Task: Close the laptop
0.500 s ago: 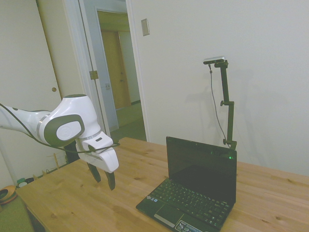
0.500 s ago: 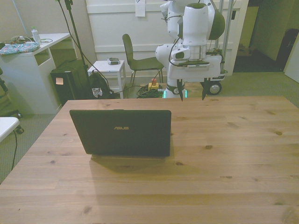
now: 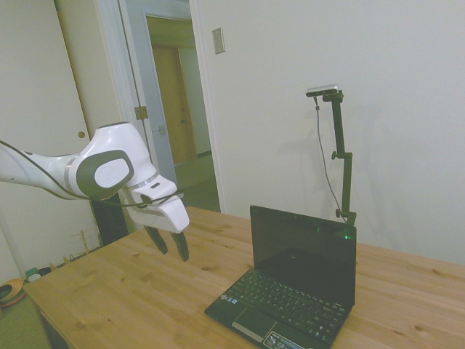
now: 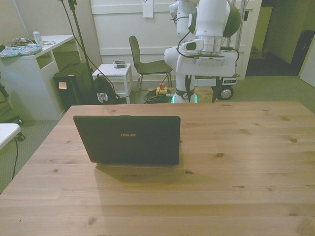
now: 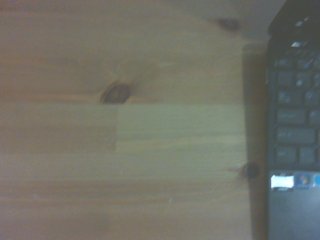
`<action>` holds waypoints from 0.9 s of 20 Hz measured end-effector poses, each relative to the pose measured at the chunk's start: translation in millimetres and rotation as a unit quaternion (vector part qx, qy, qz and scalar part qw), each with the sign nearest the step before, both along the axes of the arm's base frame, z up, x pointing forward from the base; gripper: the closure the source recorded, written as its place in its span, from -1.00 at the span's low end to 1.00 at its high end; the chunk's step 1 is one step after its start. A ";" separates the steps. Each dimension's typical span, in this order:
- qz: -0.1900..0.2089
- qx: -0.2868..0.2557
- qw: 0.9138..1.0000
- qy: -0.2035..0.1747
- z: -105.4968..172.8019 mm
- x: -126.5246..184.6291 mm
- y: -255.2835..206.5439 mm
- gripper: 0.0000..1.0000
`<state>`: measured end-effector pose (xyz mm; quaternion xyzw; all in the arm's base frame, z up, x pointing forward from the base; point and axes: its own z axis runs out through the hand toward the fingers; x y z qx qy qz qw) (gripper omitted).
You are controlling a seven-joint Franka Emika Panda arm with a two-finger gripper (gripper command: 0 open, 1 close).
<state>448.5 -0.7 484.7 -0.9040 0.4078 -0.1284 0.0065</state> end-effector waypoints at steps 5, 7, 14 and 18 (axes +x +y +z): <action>-0.028 -0.011 0.999 -0.032 47.9 38.3 -36.3 -1.00; -0.036 -0.013 0.998 -0.044 70.6 55.7 -48.8 -1.00; -0.088 -0.018 0.994 -0.059 110.2 125.8 -122.9 -1.00; -0.106 -0.031 0.992 -0.066 123.9 157.7 -165.2 -1.00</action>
